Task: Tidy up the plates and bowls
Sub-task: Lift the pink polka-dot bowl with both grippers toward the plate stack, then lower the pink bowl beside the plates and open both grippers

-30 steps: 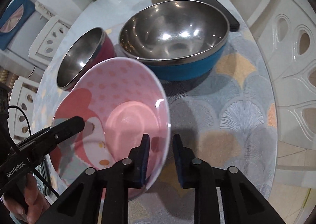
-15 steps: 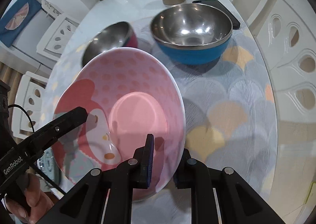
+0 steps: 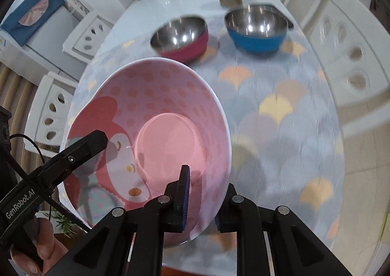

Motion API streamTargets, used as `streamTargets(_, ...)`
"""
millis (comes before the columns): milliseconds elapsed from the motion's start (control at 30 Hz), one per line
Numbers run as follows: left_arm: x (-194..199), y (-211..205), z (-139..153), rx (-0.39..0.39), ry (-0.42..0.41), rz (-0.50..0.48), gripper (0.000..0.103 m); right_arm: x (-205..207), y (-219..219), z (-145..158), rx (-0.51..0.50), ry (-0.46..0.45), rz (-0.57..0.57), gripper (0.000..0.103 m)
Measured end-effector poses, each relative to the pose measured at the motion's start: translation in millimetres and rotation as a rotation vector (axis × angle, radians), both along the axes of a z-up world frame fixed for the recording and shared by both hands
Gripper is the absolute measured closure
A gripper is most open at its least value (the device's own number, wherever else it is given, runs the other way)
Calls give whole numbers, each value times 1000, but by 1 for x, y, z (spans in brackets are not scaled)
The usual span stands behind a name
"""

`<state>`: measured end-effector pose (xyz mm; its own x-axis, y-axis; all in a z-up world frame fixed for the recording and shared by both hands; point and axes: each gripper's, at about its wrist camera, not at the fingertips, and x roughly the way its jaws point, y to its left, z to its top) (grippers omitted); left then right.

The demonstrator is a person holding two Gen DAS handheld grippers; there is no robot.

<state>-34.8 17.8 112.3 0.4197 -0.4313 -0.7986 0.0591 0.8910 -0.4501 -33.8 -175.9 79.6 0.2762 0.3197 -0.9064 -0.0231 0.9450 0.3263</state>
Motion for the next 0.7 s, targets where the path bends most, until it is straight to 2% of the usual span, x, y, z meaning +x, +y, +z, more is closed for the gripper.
streamTargets(167,-19,-2,-20,76,22,-21,88,-23,7,-27,18,86,-19,86)
streamTargets(267,-21,-9,-27,112,18,-50,88,-26,8,-36,8,105,-32,86)
streamTargets(367,-16,-12,-37,101,28,-77,88,-22,2,-42,0,114,-68,86)
streamTargets(533,-9,-19,-48,148,57,-74,88,-13,-12,-54,41,160,-134,86)
streamTargets(700,-11,-12,-44,145,49,-72,87,-11,-28,-52,41,135,-214,86)
